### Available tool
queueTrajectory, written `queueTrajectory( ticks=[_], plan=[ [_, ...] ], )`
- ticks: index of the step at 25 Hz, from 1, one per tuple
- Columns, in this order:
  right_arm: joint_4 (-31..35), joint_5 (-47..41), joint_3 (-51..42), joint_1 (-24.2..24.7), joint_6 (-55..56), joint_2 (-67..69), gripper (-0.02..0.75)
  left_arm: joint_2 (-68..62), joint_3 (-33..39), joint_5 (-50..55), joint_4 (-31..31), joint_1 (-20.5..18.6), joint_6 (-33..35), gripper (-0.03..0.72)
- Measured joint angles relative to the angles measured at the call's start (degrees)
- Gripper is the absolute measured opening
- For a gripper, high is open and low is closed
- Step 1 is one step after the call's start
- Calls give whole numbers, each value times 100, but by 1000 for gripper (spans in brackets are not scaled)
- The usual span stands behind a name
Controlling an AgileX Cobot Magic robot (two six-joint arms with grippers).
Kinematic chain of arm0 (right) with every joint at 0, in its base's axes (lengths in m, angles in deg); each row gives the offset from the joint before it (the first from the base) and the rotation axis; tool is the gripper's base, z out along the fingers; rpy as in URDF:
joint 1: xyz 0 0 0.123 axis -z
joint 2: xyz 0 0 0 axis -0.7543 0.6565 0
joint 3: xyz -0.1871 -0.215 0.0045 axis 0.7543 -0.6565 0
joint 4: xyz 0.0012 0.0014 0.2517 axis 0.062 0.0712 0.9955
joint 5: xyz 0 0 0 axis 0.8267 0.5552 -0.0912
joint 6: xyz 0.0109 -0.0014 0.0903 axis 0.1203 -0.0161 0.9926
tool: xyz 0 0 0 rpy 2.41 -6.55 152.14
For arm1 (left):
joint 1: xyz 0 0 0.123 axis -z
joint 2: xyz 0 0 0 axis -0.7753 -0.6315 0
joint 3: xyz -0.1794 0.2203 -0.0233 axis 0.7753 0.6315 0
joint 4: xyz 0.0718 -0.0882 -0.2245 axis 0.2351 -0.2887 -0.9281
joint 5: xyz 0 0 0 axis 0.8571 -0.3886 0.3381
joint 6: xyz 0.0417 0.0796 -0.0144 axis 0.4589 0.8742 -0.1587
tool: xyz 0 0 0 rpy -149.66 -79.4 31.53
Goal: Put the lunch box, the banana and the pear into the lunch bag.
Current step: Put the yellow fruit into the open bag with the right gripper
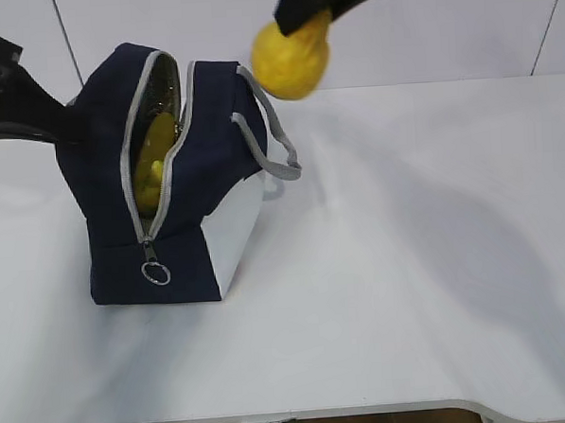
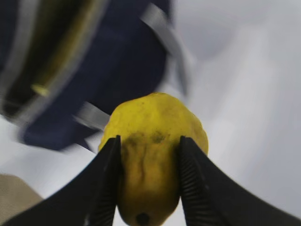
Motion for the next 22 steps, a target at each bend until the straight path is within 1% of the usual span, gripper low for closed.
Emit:
queueTrajectory(
  ticks=[5,6,8,11,19,21,22],
  plan=[
    [1977,1228,39,0,-758,111,300,0,0,234,-294,0,0,-5],
    [2314,1374,42,0,-934,196,300,0,0,289,-400,0,0,-5],
    [2751,1629,51,0,-1152,430,300,0,0,310,-597,0,0,-5],
    [3013,1822,51,0,-1313,858,300,0,0,320,-764,0,0,-5],
    [3142,2035,51,0,-1448,1779,300,0,0,320,-857,0,0,-5],
    [3237,1894,55,0,-1450,1898,316,0,0,320,-861,0,0,-5],
    [3267,1810,64,0,-1461,1923,342,0,0,320,-861,0,0,-5]
  ],
)
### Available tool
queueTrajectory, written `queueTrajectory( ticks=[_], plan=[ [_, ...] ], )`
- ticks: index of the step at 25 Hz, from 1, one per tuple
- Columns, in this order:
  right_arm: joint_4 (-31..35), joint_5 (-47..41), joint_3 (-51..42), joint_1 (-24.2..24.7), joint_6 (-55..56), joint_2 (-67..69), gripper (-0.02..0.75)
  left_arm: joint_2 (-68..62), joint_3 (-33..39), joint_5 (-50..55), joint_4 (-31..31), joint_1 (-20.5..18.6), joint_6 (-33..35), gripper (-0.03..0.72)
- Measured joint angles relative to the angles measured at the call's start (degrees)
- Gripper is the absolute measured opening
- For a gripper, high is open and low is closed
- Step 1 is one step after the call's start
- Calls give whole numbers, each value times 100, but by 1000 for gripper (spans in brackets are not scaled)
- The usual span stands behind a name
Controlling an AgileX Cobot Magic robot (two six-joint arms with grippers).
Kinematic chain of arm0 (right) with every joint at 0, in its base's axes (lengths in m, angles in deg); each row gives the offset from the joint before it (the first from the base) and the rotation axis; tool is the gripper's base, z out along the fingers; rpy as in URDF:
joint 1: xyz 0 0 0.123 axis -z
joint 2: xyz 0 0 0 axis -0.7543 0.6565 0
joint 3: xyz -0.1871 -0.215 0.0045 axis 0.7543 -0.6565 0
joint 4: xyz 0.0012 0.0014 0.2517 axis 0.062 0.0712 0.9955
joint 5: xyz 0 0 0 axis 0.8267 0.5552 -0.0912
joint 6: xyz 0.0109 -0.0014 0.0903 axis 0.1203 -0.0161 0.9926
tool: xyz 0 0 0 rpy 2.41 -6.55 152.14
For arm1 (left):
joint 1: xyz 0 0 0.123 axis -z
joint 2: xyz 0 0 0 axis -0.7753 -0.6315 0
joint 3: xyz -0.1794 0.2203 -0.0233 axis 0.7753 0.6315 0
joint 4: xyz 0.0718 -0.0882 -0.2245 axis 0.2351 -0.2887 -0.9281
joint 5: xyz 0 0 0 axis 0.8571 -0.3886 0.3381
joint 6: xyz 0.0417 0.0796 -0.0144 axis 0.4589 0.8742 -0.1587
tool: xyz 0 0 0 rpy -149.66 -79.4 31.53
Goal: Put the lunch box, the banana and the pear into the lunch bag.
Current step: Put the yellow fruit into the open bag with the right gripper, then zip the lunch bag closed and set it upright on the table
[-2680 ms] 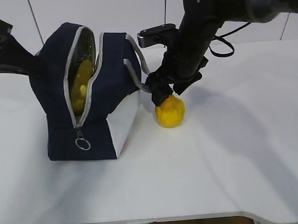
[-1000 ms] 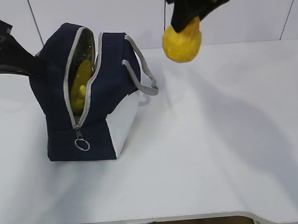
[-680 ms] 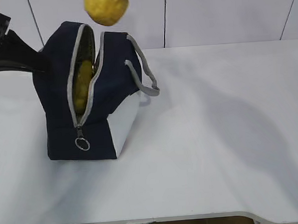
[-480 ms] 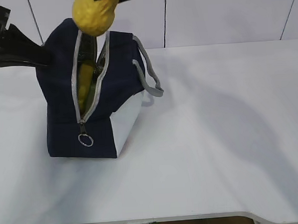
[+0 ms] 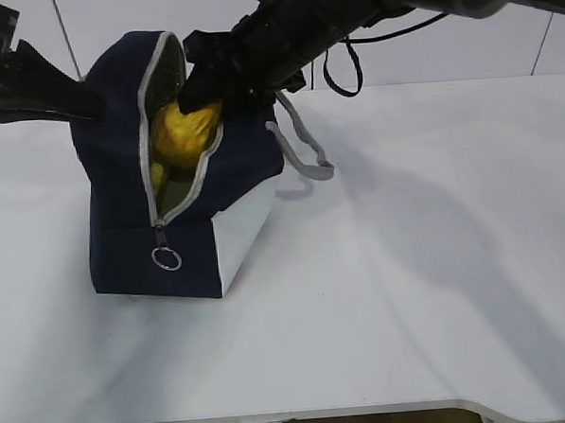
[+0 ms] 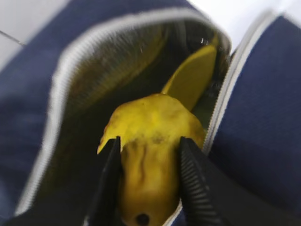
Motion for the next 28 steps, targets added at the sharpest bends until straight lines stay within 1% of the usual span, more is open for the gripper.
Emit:
queueTrajectory(
  ticks=[4,6,8,10,12,15,18,19,21,28],
  plan=[
    [198,-174,32,0,0,9,517,0,0,0,-9,0,0,-5],
    [211,-342,124,0,0,-6,554,0,0,0,-9,0,0,-5],
    [119,-629,354,0,0,-40,562,0,0,0,-9,0,0,-5],
    [-177,-1004,697,0,14,-105,563,0,0,0,-9,0,0,-5],
    [-676,-1359,1084,0,261,-148,563,0,0,0,-9,0,0,-5],
    [-1624,-1774,1523,0,775,-185,563,0,0,11,-13,0,0,-5],
    [-2359,-1904,1606,20,1349,-185,562,0,0,11,-13,0,0,-5],
    [-2508,-1917,1606,23,1491,-185,559,0,0,11,-13,0,0,-5],
    [-2687,-1953,1606,23,1690,-185,549,0,0,11,-13,0,0,-5],
    [-2799,-1966,1606,23,1982,62,529,0,0,11,-13,0,0,-5]
  ],
)
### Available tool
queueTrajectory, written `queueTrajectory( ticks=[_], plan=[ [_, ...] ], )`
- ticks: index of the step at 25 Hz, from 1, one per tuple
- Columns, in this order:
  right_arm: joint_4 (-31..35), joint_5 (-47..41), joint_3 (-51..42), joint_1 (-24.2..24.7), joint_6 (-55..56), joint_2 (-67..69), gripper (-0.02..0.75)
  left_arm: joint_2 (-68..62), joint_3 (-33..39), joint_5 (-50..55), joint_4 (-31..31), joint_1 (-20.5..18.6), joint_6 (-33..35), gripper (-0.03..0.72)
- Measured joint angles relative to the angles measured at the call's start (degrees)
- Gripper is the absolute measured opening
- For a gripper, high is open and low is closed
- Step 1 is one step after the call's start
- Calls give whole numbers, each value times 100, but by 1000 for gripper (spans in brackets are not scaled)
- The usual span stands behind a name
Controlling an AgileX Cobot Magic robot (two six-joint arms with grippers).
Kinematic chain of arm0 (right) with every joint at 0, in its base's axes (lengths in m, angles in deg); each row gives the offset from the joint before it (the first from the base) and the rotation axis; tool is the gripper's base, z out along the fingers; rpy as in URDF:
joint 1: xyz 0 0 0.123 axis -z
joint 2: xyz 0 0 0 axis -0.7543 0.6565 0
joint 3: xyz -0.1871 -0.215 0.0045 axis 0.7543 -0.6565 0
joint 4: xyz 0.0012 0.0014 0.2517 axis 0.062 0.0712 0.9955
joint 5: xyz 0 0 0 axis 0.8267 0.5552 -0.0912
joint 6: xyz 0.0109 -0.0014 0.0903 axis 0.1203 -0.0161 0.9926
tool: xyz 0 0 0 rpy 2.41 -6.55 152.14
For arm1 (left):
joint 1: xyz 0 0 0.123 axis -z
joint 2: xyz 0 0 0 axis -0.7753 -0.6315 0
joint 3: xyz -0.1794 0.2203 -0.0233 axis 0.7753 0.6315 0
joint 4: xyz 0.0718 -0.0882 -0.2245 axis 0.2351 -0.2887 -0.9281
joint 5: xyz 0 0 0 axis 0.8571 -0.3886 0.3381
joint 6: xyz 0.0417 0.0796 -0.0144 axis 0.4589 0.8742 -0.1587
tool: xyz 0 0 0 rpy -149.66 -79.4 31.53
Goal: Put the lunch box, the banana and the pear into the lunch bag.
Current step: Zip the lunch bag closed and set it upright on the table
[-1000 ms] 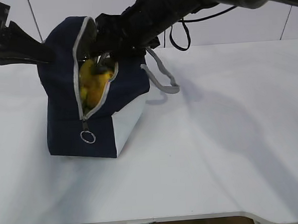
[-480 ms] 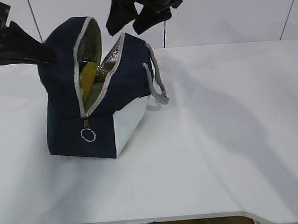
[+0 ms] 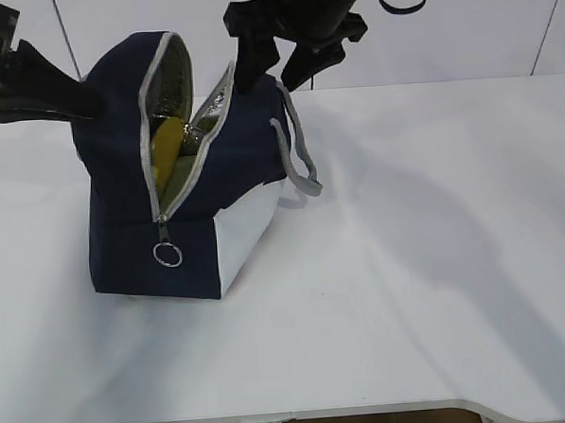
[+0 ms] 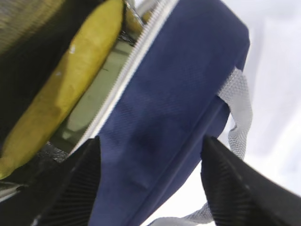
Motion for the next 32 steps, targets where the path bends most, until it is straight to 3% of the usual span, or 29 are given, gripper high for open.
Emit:
queueTrajectory(
  ticks=[13,16,19,20,25,32],
  plan=[
    [-19,0,0,0,142,410,508,0,0,0,0,0,0,-5],
    [82,0,0,0,155,455,358,0,0,0,0,0,0,-5],
    [92,0,0,0,157,454,89,0,0,0,11,0,0,-5],
    [92,0,0,0,157,454,47,0,0,0,11,0,0,-5],
    [82,-13,0,0,-443,299,13,0,0,0,11,127,0,-5],
    [-682,-139,-14,-24,-710,-458,13,0,0,-154,-566,789,0,-5]
  ],
)
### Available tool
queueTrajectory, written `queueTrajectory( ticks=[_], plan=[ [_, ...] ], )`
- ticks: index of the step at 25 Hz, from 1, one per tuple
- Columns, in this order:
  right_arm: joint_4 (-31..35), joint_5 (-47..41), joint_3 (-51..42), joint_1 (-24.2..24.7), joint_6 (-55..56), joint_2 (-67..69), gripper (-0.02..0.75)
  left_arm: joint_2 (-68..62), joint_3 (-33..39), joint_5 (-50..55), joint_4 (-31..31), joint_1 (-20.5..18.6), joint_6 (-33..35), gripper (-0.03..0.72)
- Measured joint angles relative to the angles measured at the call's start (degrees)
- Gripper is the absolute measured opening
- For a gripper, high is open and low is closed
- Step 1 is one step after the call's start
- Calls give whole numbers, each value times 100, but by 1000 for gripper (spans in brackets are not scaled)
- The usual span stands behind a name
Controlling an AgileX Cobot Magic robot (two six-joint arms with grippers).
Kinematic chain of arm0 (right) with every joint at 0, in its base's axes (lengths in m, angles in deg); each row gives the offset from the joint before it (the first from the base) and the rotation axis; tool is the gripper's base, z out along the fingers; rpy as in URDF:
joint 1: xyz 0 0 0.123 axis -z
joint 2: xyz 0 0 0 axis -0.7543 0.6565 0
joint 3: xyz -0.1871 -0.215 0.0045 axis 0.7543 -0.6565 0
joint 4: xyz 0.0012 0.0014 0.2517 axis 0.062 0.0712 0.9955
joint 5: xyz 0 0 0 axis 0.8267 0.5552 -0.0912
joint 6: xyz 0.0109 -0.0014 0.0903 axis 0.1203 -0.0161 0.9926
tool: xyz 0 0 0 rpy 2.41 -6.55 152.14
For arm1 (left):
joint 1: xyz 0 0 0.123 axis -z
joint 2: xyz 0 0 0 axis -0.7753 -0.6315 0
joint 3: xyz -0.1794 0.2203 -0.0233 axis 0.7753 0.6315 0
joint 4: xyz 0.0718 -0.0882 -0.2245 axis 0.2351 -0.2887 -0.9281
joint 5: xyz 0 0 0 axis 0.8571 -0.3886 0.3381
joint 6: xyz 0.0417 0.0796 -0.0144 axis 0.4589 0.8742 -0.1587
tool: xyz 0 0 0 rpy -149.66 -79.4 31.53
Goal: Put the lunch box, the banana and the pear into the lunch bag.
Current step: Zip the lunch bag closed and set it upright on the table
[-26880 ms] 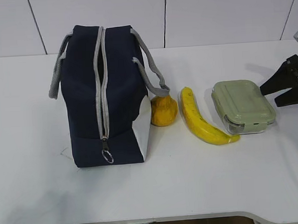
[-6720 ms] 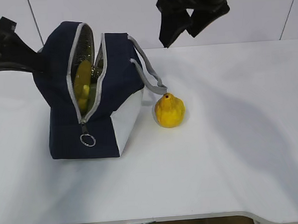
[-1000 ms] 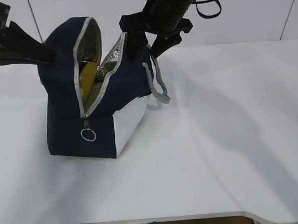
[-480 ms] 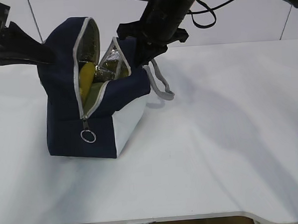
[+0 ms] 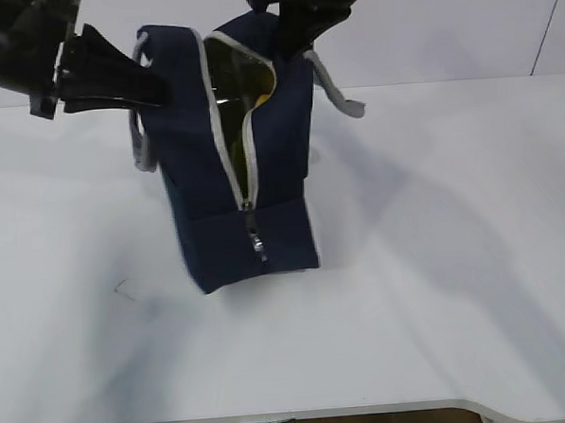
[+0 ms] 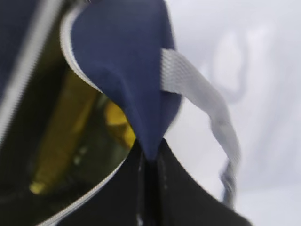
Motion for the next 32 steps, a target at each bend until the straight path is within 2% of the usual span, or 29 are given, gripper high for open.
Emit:
queueTrajectory(
  ticks=[3,9,19,21,23,25,27,29,32],
  plan=[
    [-224,-12,-232,0,-11,-304,13,0,0,-257,-54,201,0,-5],
    [-315,-12,-842,0,-11,-477,13,-54,2,-556,-80,328,0,-5],
    [-330,10,-901,0,171,-477,30,-257,2,-684,-58,660,0,-5],
    [-341,22,-901,0,236,-477,107,-257,2,-740,33,673,0,-2],
    [-341,51,-901,0,350,-477,247,-257,2,-761,109,673,0,27],
    [-341,60,-901,0,463,-477,422,-257,2,-745,175,673,0,120],
    [-231,73,-901,0,507,-477,531,-257,2,-623,225,673,0,241],
    [-83,76,-901,0,532,-519,566,-257,-49,-416,316,662,0,342],
    [147,76,-910,0,545,-715,557,-257,-333,60,526,574,-197,396]
  ],
)
